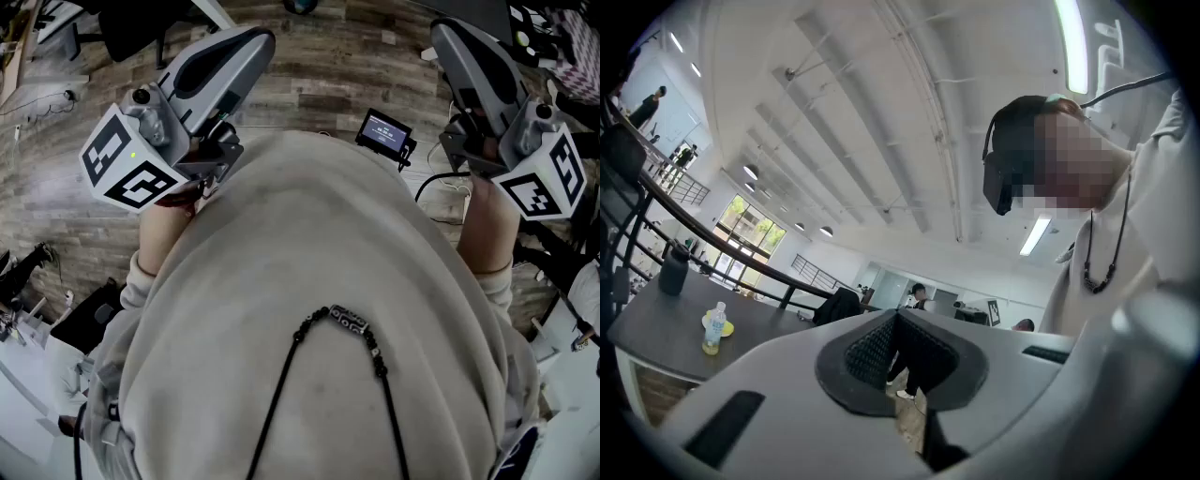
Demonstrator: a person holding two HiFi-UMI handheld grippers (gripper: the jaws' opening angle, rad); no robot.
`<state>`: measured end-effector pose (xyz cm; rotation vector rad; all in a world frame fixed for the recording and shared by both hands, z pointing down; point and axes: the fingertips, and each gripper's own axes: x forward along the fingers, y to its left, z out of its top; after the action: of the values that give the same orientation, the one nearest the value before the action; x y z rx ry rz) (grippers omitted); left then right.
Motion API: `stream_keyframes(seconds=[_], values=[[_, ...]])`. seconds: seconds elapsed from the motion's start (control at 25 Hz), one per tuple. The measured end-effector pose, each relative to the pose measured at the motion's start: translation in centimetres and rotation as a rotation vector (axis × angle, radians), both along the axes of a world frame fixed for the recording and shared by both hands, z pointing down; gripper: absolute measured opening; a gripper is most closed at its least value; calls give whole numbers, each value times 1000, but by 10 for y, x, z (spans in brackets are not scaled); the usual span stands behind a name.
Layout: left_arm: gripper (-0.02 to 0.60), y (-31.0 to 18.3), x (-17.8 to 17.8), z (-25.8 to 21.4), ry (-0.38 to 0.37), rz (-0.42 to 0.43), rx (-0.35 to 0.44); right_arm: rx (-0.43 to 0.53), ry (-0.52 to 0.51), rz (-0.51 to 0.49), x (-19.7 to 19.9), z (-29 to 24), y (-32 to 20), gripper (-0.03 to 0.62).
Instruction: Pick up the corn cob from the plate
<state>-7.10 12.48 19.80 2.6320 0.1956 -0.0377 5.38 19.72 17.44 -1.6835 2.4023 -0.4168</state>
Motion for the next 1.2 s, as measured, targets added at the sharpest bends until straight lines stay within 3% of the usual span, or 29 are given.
stream_keyframes(seconds=[0.28, 0.52, 0.68, 0.88, 1.2], values=[[1, -2, 5, -8, 3, 0, 25, 1, -50, -18, 0, 2, -6, 15], [2, 0, 7, -6, 18, 9, -33, -1, -93, -23, 10, 8, -6, 15], [2, 3, 21, 7, -43, 12, -40, -13, -145, -27, 24, 20, -7, 15], [2, 26, 43, 26, -186, 60, 1, -10, -245, -62, 42, 45, 3, 15], [2, 26, 44, 18, -202, 25, -21, 55, -287, -65, 46, 36, 1, 15]])
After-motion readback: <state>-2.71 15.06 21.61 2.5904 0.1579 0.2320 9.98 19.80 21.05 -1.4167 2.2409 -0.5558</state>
